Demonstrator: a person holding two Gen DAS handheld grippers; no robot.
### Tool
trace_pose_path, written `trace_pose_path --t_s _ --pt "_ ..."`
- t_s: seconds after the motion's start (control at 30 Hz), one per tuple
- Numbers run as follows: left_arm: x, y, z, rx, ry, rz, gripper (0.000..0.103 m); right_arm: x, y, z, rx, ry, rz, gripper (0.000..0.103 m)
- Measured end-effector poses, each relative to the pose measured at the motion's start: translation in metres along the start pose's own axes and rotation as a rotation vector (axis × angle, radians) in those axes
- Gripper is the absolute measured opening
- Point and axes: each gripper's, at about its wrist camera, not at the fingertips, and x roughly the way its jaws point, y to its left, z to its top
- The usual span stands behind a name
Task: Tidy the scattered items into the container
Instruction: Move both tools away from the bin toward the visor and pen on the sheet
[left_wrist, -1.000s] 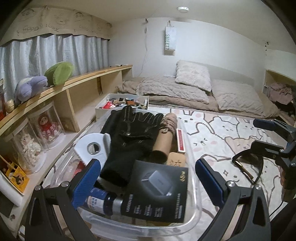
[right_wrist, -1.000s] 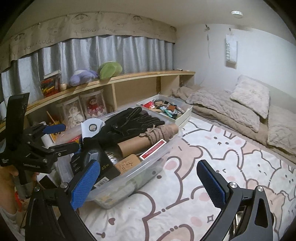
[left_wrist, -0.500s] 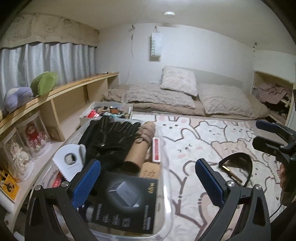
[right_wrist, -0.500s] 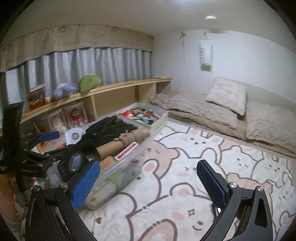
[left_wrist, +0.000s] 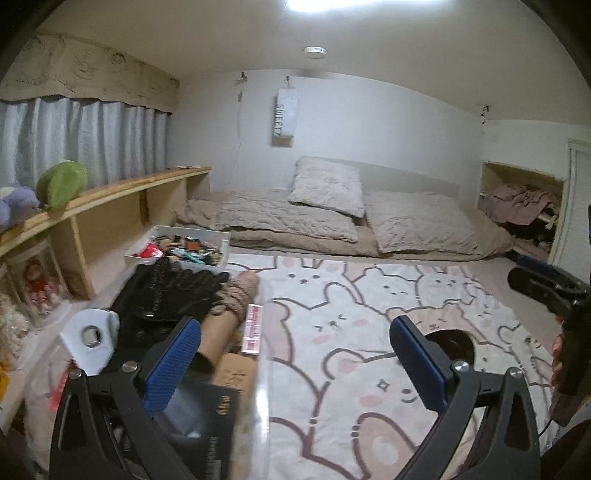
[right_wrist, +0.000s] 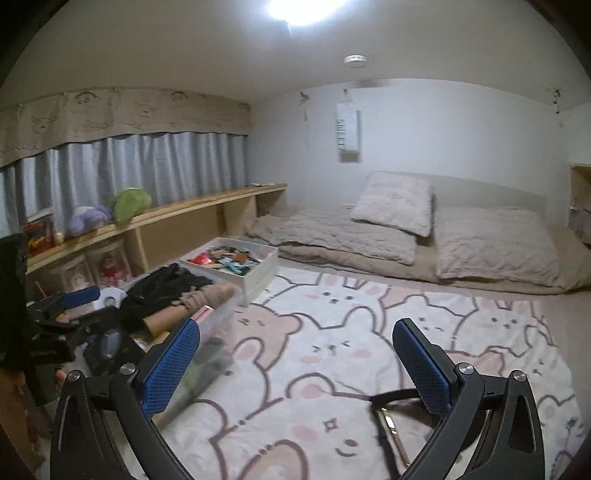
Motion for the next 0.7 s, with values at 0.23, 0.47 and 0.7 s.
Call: trace_pose_path --t_s 0.23,0.47,0.7 --pt "0.018 -0.020 -0.009 -0.030 0.003 -0.058 0.103 -0.019 -0.036 -0.024 0.023 -0.017 -0.143 0.103" --pt "0.041 -0.042 -0.022 -0.041 0.029 -0.116 0.103 -0.029 -0.086 -0.051 0.104 0.037 -0.259 0.103" --pt "0.080 -0.069 -0.043 -0.033 0.131 -0.150 0.103 -0.023 -0.125 -0.080 0.162 0.127 -0.320 0.103"
